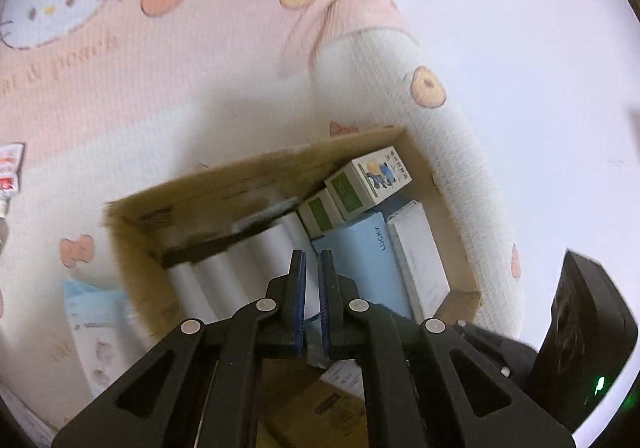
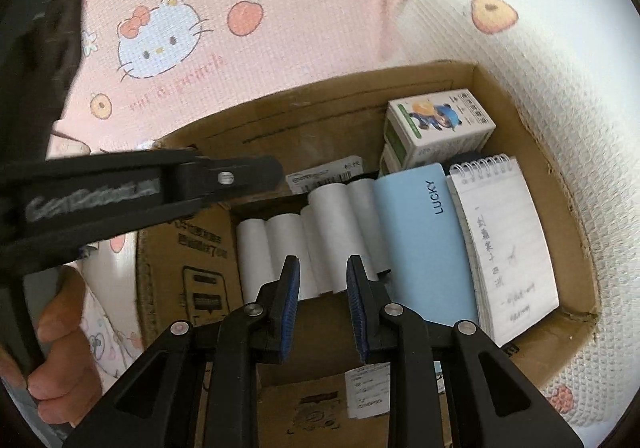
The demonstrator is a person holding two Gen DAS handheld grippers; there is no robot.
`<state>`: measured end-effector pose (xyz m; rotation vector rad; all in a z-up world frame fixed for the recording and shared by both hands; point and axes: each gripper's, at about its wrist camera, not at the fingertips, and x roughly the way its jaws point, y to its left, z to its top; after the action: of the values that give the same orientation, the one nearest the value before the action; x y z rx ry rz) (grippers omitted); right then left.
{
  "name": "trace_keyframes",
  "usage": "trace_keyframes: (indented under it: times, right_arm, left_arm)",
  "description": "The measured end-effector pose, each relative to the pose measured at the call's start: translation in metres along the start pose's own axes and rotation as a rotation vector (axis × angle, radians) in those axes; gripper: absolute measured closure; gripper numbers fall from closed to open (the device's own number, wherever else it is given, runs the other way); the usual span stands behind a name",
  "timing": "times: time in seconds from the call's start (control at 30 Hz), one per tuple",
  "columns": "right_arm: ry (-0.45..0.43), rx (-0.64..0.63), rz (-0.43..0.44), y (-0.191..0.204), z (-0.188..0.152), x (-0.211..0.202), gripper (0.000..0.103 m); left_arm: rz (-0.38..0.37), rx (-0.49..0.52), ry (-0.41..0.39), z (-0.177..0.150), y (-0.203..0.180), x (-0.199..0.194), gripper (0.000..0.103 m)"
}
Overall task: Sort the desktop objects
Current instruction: 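Withdraw the right tool from the box back to the tube pile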
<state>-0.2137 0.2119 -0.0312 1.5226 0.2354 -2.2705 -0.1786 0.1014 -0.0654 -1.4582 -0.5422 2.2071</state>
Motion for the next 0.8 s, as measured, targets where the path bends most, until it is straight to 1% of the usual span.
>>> trace_keyframes:
  times: [0.13,0.17,0.2,0.23,0.27,0.3,0.37,0.4,0.43,0.53,0.6,0.63,0.73,0.77,0.8]
  right_arm:
    - [-0.009,-0.032,-0.009,0.015,0.002,-0.008,0.083]
    - [-0.014,-0.038,-0.012,0.017,0.002,-0.010,0.083]
    - [-0.021,-0.045,-0.016,0.028,-0.008,-0.012,0.083]
    - [-0.029,-0.051,-0.021,0.032,-0.008,-0.014,0.083]
    - [-0.037,-0.055,-0.027,0.021,-0.013,-0.018,0.083]
    - [-0.045,-0.057,-0.034,0.024,-0.027,-0.019,0.083]
    - [-0.062,-0.068,-0.043,0.038,-0.029,-0.025,0.083]
    - [-0.069,-0.074,-0.042,0.045,-0.039,-0.025,0.083]
    - [-0.077,-0.083,-0.039,0.048,-0.036,-0.020,0.082]
    - [-0.095,-0.116,-0.008,0.066,-0.048,-0.023,0.082]
    - [-0.106,-0.142,0.016,0.082,-0.047,-0.015,0.082]
    - [-0.106,-0.150,0.017,0.087,-0.043,-0.010,0.082]
    - [-0.105,-0.162,0.004,0.103,-0.049,-0.013,0.082]
    - [-0.104,-0.164,0.003,0.107,-0.050,-0.013,0.082]
    - [-0.104,-0.167,0.001,0.113,-0.051,-0.012,0.082]
  left_arm:
    - [-0.009,0.086,-0.053,-0.028,0.015,-0.012,0.096]
    - [-0.008,0.106,-0.070,-0.035,0.021,-0.022,0.096]
    - [-0.005,0.127,-0.090,-0.043,0.026,-0.028,0.096]
    - [-0.002,0.146,-0.107,-0.049,0.031,-0.037,0.096]
    - [0.004,0.169,-0.126,-0.055,0.035,-0.043,0.096]
    - [0.016,0.194,-0.150,-0.063,0.039,-0.049,0.096]
    - [0.040,0.237,-0.194,-0.078,0.046,-0.062,0.096]
    - [0.055,0.257,-0.212,-0.086,0.051,-0.069,0.096]
    - [0.071,0.269,-0.231,-0.094,0.055,-0.073,0.096]
    - [0.115,0.275,-0.278,-0.117,0.073,-0.083,0.096]
    - [0.162,0.277,-0.306,-0.131,0.086,-0.086,0.096]
    - [0.181,0.284,-0.321,-0.136,0.092,-0.087,0.096]
    - [0.238,0.320,-0.357,-0.153,0.114,-0.091,0.096]
    - [0.247,0.322,-0.362,-0.157,0.122,-0.092,0.096]
    - [0.241,0.311,-0.359,-0.161,0.131,-0.092,0.096]
